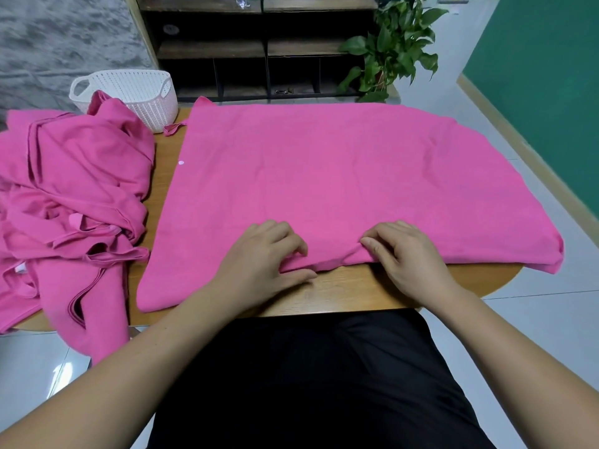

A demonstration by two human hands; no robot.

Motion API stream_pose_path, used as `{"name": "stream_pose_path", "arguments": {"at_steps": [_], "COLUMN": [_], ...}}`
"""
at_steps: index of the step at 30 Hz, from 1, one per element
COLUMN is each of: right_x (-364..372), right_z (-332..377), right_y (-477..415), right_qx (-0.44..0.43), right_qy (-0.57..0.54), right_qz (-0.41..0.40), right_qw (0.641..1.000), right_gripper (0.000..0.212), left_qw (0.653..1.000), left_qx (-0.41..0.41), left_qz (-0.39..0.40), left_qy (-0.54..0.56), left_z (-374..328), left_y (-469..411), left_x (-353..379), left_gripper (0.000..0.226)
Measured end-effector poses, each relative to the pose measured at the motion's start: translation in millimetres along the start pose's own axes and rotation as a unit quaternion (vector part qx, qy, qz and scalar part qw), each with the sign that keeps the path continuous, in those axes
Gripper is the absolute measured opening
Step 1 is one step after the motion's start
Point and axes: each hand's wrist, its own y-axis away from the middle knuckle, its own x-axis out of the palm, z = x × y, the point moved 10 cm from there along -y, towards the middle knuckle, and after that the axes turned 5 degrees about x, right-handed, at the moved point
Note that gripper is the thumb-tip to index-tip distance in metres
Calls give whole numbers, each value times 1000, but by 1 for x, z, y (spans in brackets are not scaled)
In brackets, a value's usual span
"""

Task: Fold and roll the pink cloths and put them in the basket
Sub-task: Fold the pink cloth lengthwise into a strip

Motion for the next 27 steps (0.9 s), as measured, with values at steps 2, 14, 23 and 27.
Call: {"name": "stream_pose_path", "arguments": {"at_steps": [2,14,23,27], "right_x": [-1,-3,32,21], "right_z": [1,71,86,91], "right_y": [1,45,49,52], "right_qx": [-5,-145,-195,-191], "right_qy": [-4,95,150,134], "right_qz": [-4,-89,-55,-52], "right_qw": [1000,981,968,971], "right_gripper": [15,25,7,15], "left_qw": [1000,998,994,994], "left_qx": [16,57,105,82], "left_qz": [2,-33,16,42], "left_qy": [-12,3,-31,-62], "left_z": [-6,-30,-48,-40], "left_y": [-1,6,15,15], "left_x": [2,-27,-7,1], "left_gripper": [25,17,15,15]}}
